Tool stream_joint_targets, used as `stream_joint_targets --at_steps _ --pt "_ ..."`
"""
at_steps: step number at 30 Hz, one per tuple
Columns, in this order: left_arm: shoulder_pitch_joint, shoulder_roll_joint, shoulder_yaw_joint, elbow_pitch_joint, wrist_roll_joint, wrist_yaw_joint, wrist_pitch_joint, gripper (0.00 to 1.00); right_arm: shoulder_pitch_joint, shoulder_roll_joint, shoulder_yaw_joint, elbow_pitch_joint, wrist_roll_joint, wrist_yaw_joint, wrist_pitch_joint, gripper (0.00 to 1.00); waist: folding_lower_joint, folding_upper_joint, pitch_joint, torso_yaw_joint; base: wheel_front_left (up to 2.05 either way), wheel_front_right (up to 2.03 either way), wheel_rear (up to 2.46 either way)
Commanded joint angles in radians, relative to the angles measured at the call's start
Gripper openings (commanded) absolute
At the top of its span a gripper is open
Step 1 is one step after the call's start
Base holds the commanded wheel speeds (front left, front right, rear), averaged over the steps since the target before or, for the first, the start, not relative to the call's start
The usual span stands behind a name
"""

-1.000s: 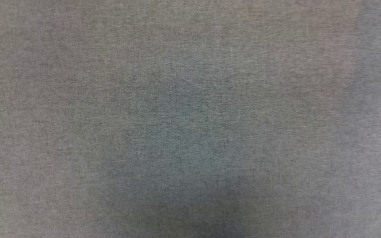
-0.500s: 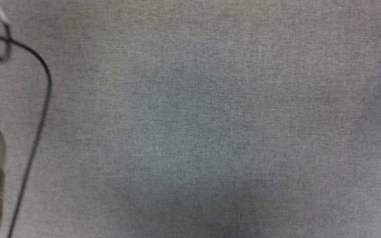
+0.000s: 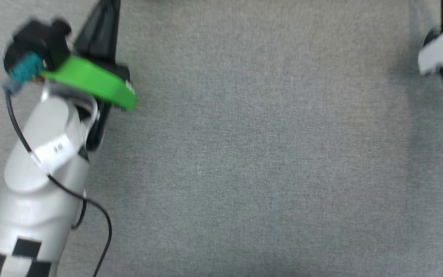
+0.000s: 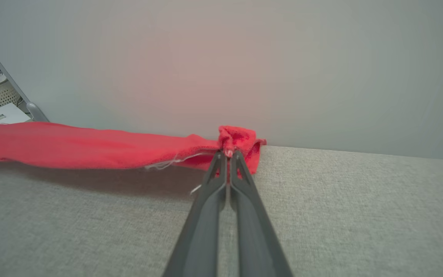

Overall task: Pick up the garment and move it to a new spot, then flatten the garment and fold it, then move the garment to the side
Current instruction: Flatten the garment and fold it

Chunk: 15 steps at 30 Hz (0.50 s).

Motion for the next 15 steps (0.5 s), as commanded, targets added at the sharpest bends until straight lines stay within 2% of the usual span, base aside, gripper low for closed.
stream_joint_targets --at_steps 1,7,15 --pt "0.050 0.014 -0.002 -0.008 -0.006 -0.002 -0.006 0.00 0.051 -0.016 0.011 -0.017 0.016 -0.002 -0.010 0.00 0.0001 0.0113 -0.128 0.026 0.00 0.00 0.00" --pt "0.250 0.060 -0.097 -0.027 -0.045 -0.002 0.028 0.00 0.245 -0.053 0.035 -0.047 0.109 -0.002 0.000 0.00 0.0001 0.0113 -0.232 0.029 0.00 0.00 0.00" --pt "0.413 0.090 -0.154 -0.072 -0.056 -0.002 0.064 0.00 0.438 -0.079 0.071 -0.089 0.214 -0.002 0.080 0.00 0.0001 0.0113 -0.337 0.033 0.00 0.00 0.00"
